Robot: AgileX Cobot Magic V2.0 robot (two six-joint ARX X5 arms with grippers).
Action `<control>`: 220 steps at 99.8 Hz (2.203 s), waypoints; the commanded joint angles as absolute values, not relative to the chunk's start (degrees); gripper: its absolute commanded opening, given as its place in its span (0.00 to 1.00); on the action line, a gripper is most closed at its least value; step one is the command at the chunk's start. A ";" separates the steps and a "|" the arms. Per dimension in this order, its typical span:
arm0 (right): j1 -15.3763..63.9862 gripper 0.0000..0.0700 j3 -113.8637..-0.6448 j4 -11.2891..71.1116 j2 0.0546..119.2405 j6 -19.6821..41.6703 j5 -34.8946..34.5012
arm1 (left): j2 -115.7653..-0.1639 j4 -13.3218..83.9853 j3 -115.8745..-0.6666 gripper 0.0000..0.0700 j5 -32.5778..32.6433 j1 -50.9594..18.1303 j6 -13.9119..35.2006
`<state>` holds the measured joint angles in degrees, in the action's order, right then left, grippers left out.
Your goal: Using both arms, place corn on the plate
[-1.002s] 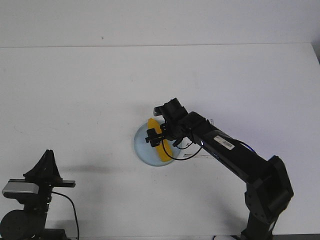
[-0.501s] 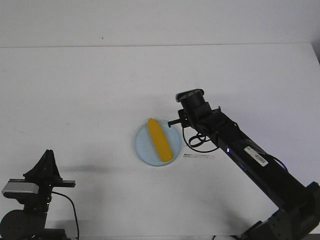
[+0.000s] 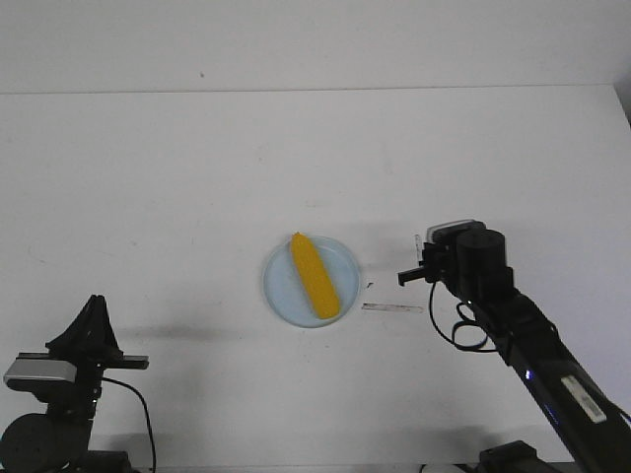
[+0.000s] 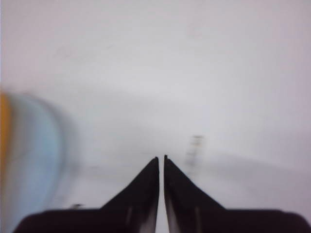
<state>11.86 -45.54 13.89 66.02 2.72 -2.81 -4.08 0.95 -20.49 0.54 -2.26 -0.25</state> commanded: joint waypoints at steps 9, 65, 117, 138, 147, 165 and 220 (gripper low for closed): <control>6.39 0.02 -38.68 9.04 58.26 1.83 -2.85 | -3.92 0.34 -21.08 0.00 0.67 -2.22 0.25; 1.43 0.02 -22.81 6.90 21.34 1.83 -3.09 | -3.92 0.34 -21.08 0.00 0.67 -2.22 0.25; 1.43 0.02 -22.83 6.00 4.47 1.83 -3.01 | -3.92 0.34 -21.08 0.00 0.67 -2.22 0.25; 1.43 0.02 -22.83 6.02 4.49 1.83 -3.01 | -3.92 0.36 -21.08 0.00 0.67 -2.22 0.25; 1.43 0.02 -22.83 6.02 4.49 1.83 -3.01 | -3.92 0.34 -21.08 0.00 0.67 -2.22 0.25; 1.43 0.02 -22.83 6.04 4.49 1.83 -3.01 | -3.92 0.36 -21.08 0.00 0.67 -2.22 0.25; 1.43 0.02 -22.83 6.04 4.49 1.83 -3.01 | -2.17 0.82 -17.52 0.00 2.39 -2.20 0.30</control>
